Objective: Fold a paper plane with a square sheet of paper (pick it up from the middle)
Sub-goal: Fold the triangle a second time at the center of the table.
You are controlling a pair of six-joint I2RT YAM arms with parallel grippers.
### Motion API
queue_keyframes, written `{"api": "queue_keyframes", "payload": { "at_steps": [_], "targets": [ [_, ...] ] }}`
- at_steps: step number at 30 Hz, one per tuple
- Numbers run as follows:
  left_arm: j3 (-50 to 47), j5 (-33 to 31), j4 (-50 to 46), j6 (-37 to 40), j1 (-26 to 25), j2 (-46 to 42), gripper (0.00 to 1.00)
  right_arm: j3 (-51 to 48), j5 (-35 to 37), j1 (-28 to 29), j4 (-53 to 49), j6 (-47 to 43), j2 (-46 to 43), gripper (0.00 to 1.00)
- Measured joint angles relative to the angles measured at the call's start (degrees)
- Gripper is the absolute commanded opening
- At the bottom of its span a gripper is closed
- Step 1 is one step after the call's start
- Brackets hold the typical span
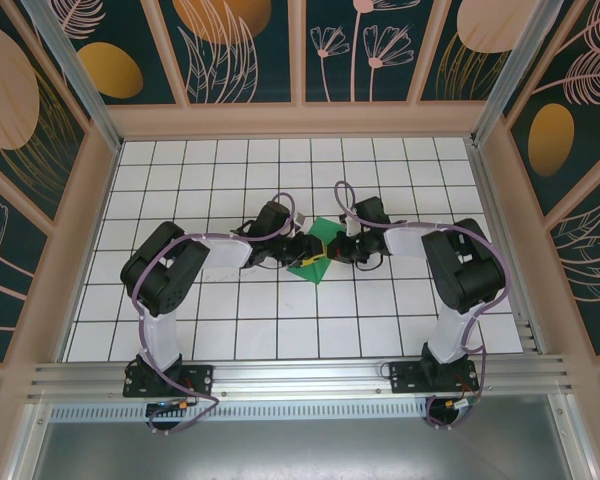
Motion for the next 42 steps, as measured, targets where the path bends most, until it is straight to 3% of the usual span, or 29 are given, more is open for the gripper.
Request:
{"api": "queue_keyframes", "payload": {
  "at_steps": [42],
  "targets": [
    [0.1,-1.5,-1.4,0.0,0.0,1.8,0.31,1.6,0.2,-0.1,-0.4,-0.9,1.4,0.04]
  ]
}}
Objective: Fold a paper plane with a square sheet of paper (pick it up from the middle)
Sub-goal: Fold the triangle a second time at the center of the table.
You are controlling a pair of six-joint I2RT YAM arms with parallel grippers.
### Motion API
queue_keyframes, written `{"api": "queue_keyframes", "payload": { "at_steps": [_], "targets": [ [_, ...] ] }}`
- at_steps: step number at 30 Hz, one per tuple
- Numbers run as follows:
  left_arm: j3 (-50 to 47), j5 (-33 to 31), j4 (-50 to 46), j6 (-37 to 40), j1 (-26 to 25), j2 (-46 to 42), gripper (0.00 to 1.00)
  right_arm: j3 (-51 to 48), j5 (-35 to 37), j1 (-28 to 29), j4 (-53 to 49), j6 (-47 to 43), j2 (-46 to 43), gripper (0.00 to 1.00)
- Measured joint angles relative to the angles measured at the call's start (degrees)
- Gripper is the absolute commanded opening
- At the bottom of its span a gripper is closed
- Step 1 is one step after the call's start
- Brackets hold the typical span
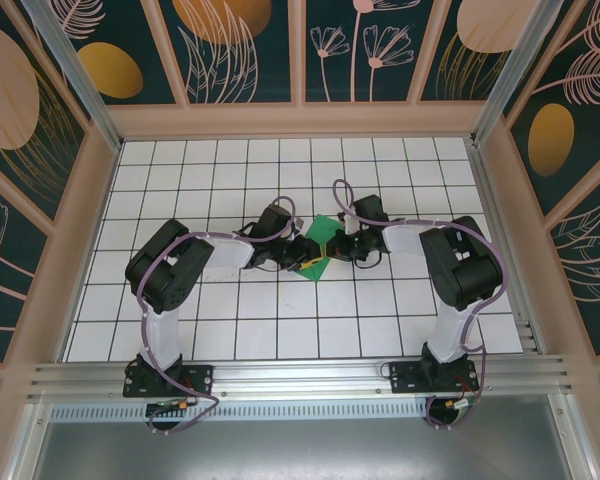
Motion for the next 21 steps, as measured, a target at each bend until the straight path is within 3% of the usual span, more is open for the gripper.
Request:
{"api": "queue_keyframes", "payload": {
  "at_steps": [21],
  "targets": [
    [0.4,-1.6,-2.0,0.0,0.0,0.2,0.28,1.5,-0.2,0.0,0.0,-0.4,1.3,0.05]
  ]
}}
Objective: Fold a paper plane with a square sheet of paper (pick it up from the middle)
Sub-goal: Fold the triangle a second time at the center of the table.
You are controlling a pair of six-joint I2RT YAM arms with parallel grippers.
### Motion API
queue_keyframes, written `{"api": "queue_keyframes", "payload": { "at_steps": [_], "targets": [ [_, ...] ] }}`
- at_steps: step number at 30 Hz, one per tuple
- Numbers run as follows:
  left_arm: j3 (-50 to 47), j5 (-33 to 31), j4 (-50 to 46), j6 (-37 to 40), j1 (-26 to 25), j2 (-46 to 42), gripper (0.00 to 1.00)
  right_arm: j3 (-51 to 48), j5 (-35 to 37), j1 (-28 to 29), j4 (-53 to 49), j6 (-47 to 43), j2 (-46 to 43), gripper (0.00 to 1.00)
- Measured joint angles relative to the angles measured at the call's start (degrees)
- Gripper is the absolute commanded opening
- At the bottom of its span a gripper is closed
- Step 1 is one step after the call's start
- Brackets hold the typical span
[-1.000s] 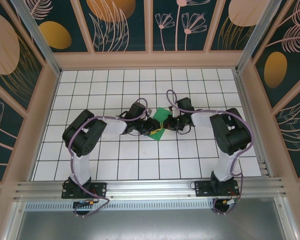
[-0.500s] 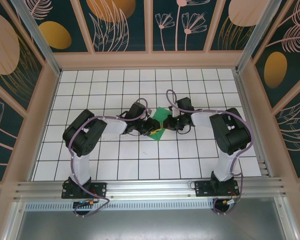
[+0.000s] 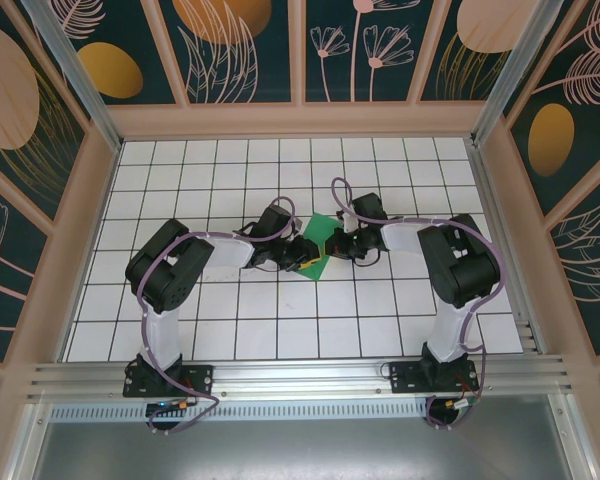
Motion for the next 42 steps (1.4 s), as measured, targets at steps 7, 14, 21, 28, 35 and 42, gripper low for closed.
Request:
{"api": "queue_keyframes", "payload": {
  "at_steps": [7,14,21,28,35,42],
  "targets": [
    [0.2,-0.3,-0.3,0.0,0.0,0.4,0.28,0.5,0.2,0.0,-0.2,0.0,0.3,0.09],
    [0.3,-1.0,-0.5,-0.5,0.0,0.4,0.27,0.7,1.5,0.0,-0.4,0.6,0.1,0.2],
    [0.4,-1.7,-0.7,-1.5,-0.1,0.4,0.28,-0.5,7.6,-0.8,-0.4,2.6,-5.8,0.22],
    [0.4,-2.1,-0.7,-2.0,-0.2,0.4,0.26,-3.1,5.8,0.3,0.9,4.6,-8.3,0.09],
    [0.4,-2.5,-0.9,-2.2,-0.2,0.4,0.24,-3.2,4.4,2.4,1.3,4.9,-5.2,0.08],
    [0.4,-2.5,-0.9,-2.1,-0.3,-0.1,0.26,-1.5,4.4,2.4,1.3,4.7,-2.0,0.07]
  ]
}}
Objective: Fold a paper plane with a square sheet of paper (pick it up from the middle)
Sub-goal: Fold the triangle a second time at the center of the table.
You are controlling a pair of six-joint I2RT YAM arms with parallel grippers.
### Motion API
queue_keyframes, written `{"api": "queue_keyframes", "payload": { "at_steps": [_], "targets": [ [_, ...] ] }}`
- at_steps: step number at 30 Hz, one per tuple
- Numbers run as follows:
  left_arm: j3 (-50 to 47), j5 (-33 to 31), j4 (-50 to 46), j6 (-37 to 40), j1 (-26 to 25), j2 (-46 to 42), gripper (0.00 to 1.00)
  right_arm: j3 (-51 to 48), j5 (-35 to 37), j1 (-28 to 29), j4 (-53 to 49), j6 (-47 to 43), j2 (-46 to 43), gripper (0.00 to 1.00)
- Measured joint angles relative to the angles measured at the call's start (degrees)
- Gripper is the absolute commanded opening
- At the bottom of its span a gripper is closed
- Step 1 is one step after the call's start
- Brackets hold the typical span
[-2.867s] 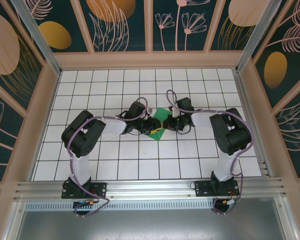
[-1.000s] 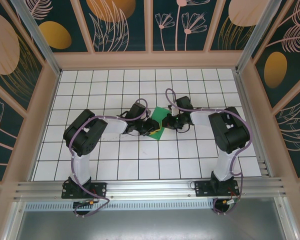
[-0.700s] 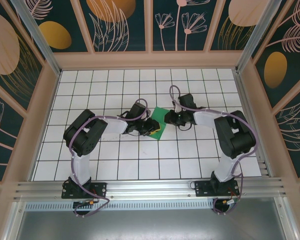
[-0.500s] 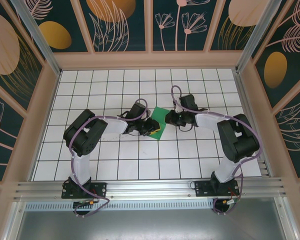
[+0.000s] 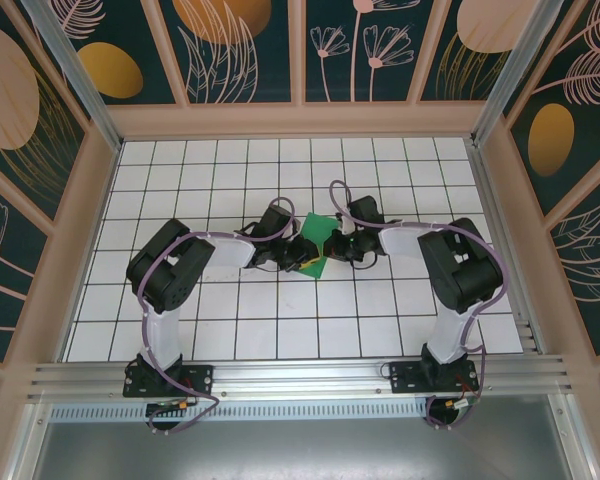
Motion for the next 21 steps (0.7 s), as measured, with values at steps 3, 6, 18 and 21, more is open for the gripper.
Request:
{"api": "queue_keyframes", "payload": {
  "at_steps": [3,6,18,21],
  "targets": [
    [0.0,-0.4,-0.2,0.6,0.0,-0.9,0.27,0.2,0.0,0.0,0.0,-0.2,0.4,0.07],
    [0.8,-0.9,-1.1,1.8,0.0,-1.7,0.27,0.2,0.0,0.0,0.0,-0.4,0.5,0.07],
    [6.6,-6.5,-6.3,5.5,0.4,-1.2,0.26,0.3,-0.1,0.0,0.0,-1.7,0.6,0.07],
    [7.0,-7.8,-7.4,5.9,0.7,-0.6,0.26,0.4,-0.1,0.0,0.0,-1.8,0.7,0.07]
  ]
}}
